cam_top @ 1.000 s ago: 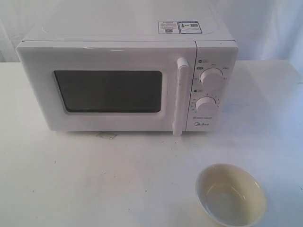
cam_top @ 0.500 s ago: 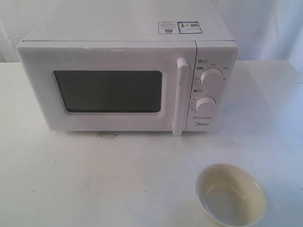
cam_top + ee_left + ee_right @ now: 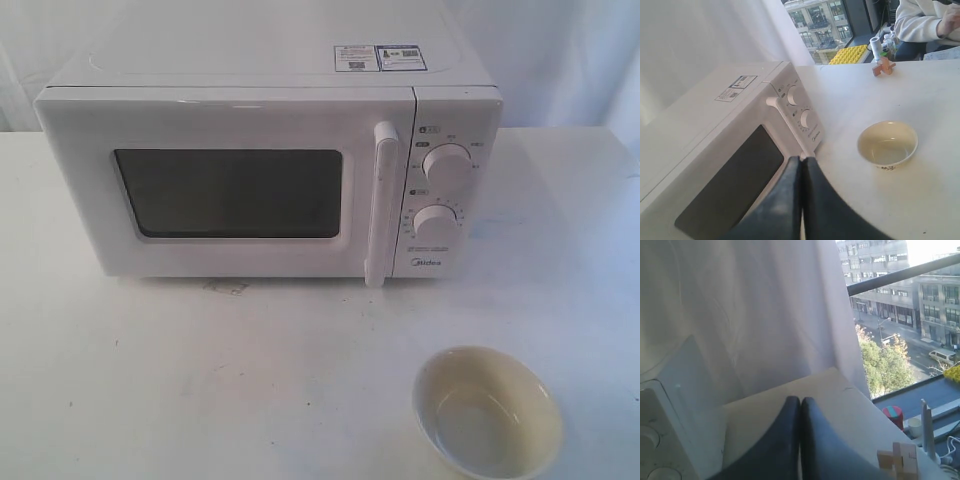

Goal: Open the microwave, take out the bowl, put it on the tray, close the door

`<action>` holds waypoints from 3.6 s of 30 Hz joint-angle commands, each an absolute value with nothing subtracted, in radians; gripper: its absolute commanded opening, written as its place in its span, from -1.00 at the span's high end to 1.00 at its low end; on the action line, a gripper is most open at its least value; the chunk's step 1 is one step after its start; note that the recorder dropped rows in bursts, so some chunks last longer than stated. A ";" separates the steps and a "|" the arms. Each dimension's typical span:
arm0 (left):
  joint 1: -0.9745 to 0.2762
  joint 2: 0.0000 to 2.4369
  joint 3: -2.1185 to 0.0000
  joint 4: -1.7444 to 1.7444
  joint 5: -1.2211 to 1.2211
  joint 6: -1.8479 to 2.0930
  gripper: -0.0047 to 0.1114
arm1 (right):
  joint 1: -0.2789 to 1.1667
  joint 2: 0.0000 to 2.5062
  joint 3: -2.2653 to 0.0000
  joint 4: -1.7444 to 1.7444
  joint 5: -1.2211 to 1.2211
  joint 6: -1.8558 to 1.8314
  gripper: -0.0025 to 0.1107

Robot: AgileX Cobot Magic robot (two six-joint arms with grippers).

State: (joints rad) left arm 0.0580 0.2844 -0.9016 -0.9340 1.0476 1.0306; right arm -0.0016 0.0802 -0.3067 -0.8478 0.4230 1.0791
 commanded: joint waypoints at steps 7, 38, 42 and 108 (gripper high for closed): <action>0.057 0.280 -0.908 -0.946 1.054 1.024 0.92 | -0.010 0.056 -0.295 -0.794 0.281 1.002 0.96; 0.057 0.280 -0.908 -0.935 1.054 1.024 0.92 | -0.010 0.000 0.000 -0.082 0.349 0.058 0.96; 0.057 0.280 -0.908 -0.935 1.054 1.024 0.92 | -0.010 0.000 0.000 -0.080 0.349 0.058 0.96; 0.057 0.216 -0.304 -1.744 0.230 0.785 0.92 | -0.010 0.000 0.000 -0.080 0.349 0.058 0.96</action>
State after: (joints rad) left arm 0.0580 0.2389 -0.3083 -1.7142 0.2895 0.7871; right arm -0.0016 0.0058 -0.0054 -0.0812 0.3493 0.0606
